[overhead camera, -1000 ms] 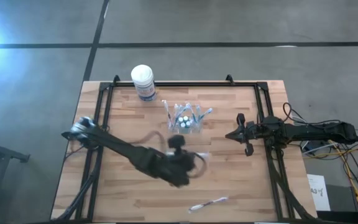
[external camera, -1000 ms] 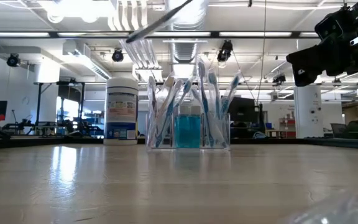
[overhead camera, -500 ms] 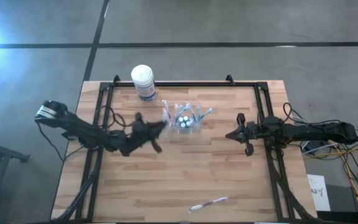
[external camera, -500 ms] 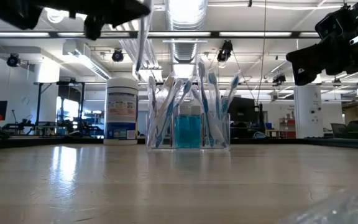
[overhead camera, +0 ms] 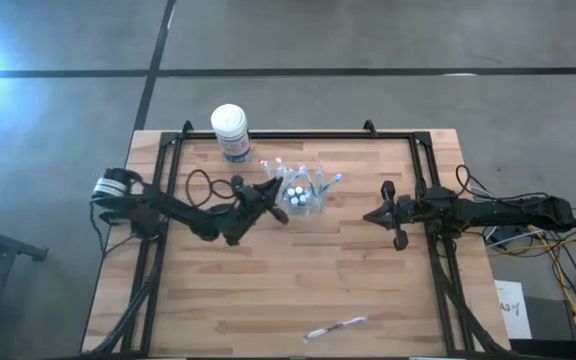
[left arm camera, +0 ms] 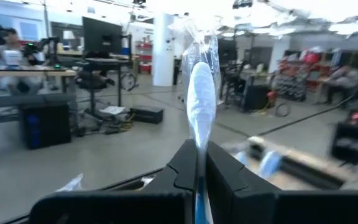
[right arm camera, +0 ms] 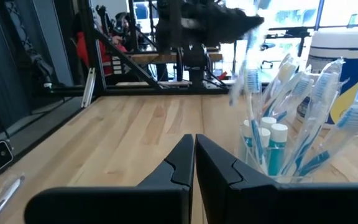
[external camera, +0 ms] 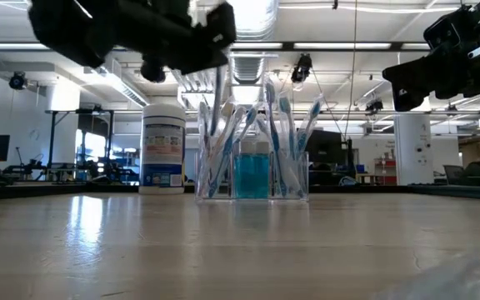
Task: Pick & Place toothbrushing station
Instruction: Put the blue toothbrush into the transparent organizer
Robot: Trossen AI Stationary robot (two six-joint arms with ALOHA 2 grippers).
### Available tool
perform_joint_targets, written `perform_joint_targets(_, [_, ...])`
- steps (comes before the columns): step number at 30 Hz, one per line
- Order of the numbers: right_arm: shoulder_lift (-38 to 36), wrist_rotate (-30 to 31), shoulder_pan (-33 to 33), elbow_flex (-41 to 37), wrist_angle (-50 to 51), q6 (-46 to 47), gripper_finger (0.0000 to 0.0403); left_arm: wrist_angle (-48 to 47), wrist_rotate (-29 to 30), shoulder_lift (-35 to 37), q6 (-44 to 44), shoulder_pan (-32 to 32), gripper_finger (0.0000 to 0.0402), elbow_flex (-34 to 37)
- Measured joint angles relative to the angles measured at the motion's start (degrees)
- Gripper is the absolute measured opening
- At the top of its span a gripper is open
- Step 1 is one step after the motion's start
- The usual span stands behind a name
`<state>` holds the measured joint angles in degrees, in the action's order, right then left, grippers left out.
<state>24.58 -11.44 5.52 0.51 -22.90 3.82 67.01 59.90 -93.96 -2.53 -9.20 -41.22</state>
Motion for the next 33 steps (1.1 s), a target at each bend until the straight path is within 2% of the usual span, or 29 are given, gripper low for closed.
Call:
perform_joint_targets(8, [0.0,0.05,0.0,0.0,0.27,-1.07,0.0013,-0.1,-0.24,-8.93,-1.24,3.62,0.0015,-4.55])
perform_joint_targets(15, [0.0,0.07,0.0,0.0,0.39,-2.01,0.0013,0.41,-0.17,-11.79,-5.68,4.18,0.0015,-5.55])
perform_joint_targets(33, [-0.02,0.09,0.0,0.0,0.39,-2.34,0.0013,0.31,1.14,-12.34,6.09,3.72,0.0015,1.74])
